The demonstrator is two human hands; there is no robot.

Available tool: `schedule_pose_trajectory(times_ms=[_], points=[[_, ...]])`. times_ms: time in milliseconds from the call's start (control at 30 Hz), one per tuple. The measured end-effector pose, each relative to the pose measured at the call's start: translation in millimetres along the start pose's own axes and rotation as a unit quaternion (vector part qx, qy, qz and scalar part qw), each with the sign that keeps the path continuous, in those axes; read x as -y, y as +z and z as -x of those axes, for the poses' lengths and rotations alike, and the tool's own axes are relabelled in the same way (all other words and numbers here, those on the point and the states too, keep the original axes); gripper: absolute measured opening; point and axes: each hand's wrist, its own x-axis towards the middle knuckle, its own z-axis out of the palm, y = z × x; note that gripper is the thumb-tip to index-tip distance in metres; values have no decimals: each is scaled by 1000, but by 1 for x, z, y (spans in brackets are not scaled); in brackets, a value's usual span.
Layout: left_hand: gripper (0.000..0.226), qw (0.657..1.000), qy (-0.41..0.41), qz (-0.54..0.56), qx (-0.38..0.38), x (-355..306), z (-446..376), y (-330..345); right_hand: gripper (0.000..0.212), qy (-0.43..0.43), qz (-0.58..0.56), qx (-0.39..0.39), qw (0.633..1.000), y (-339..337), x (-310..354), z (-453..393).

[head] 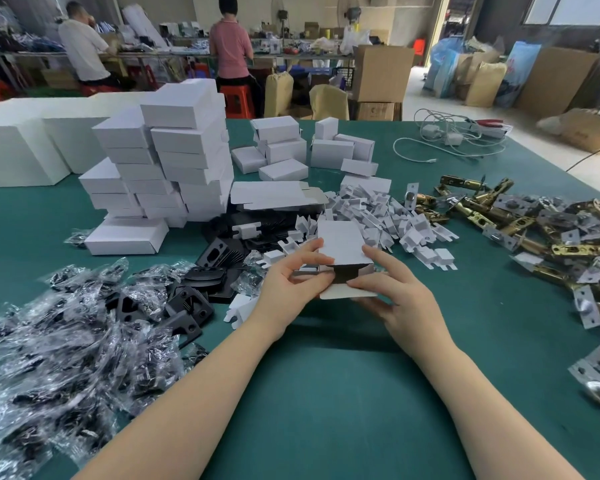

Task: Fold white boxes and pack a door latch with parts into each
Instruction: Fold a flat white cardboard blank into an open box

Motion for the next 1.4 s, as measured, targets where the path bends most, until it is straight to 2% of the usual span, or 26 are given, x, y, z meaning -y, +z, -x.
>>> schedule_pose_trajectory(times_ms=[200,300,333,433,500,600,700,767,800,900,1067,1267,1400], points=[[20,1000,-2,12,23,-4,3,1,8,32,-72,-4,997,4,-2,0],[8,999,-7,25,19,-7,4,5,36,91,-147,-22,985,8,-1,1],[16,999,-7,26,19,-8,5,6,37,99,-164,-26,981,9,0,0],[34,998,47,-36,23,-8,7,7,18,76,-171,-45,981,11,0,0],[29,994,70,-80,12,-5,8,8,8,87,-178,-57,978,12,0,-1],[26,992,75,-103,9,-1,9,10,6,104,-165,-82,977,14,-2,-2],[7,983,124,-130,25,-1,12,13,8,120,-155,-103,975,14,-3,-2],[19,976,146,-158,21,1,11,13,4,125,-151,-107,975,14,-3,-2],[19,976,144,-162,16,1,12,14,1,124,-149,-108,975,14,-3,-2],[8,977,134,-165,2,1,13,15,7,129,-149,-111,974,15,-2,-3],[15,978,108,-175,-29,2,13,20,21,141,-149,-113,972,14,1,-4],[12,987,87,-138,-14,4,13,22,6,224,-197,-93,950,16,-1,-4],[20,990,58,-131,-14,8,13,21,15,279,-224,-99,928,15,0,-4]])
